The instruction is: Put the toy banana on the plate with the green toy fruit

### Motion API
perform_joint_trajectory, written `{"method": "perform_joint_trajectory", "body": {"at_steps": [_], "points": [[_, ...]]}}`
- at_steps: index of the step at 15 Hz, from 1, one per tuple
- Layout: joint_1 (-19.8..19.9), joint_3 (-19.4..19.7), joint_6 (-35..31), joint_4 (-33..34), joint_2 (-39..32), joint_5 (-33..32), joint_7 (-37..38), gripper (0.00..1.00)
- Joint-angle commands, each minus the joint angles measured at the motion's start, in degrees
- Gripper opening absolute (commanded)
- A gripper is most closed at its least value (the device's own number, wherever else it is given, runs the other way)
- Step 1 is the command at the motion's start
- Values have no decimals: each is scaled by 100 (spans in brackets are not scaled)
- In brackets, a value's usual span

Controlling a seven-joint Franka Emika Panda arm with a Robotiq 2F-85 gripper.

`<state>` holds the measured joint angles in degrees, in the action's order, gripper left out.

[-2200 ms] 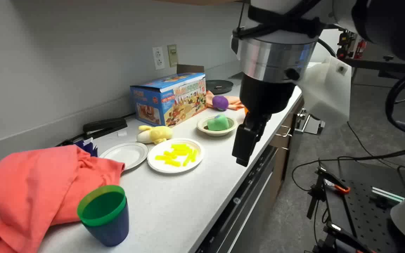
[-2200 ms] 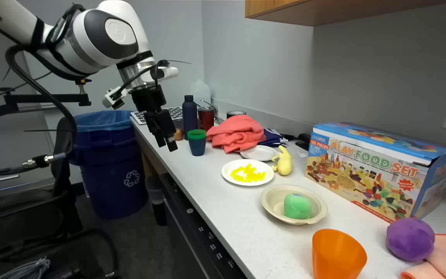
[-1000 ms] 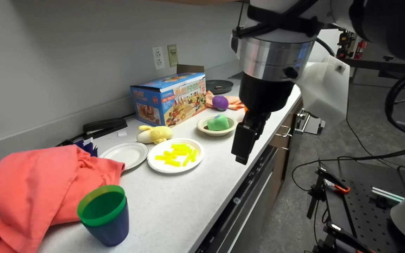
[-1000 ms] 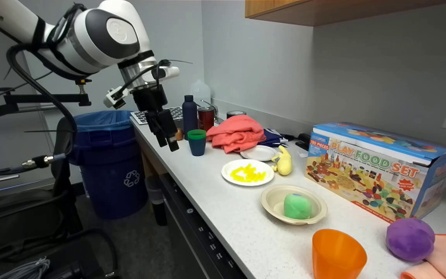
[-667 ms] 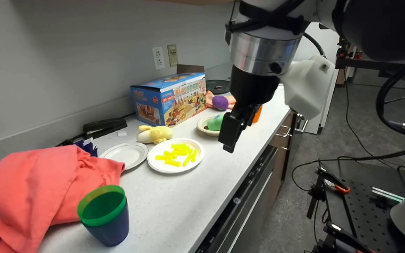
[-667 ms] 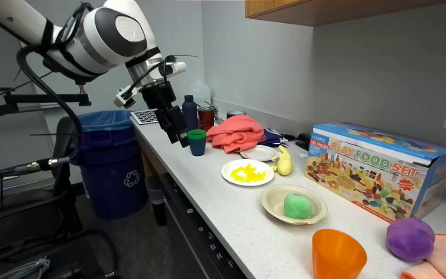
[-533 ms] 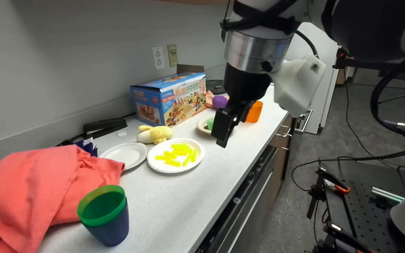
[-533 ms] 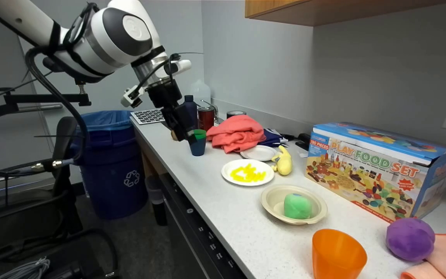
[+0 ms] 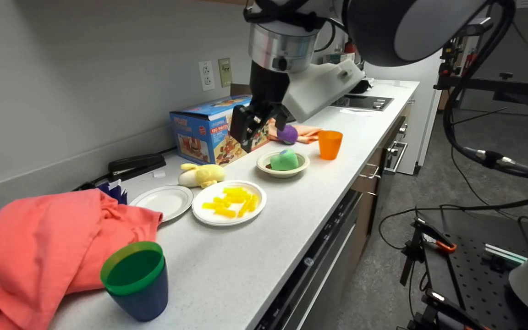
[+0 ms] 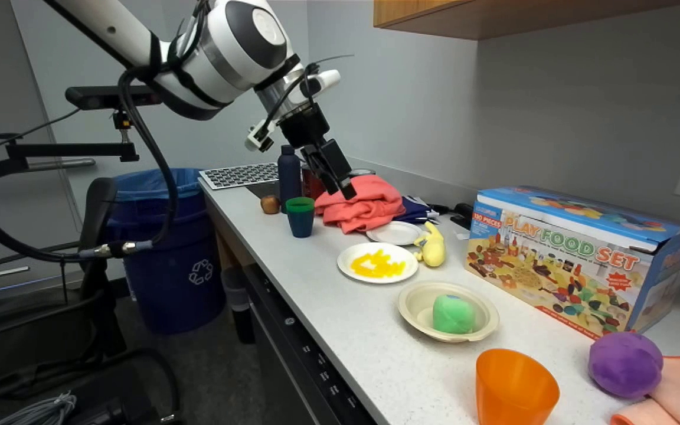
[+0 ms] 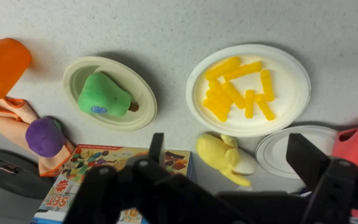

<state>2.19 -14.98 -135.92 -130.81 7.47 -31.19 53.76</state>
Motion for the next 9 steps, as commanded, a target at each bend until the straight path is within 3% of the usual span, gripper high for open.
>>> {"method": "perform_joint_trajectory", "body": {"at_steps": [1, 3, 4, 9], "points": [[-56, 329, 69, 783, -694, -405, 548, 100], [-144, 527, 184, 1046, -908, -354, 714, 100], [-234, 582, 26, 629, -564, -252, 454, 100], [-279, 712, 30, 902, -853, -236, 544, 100]]}}
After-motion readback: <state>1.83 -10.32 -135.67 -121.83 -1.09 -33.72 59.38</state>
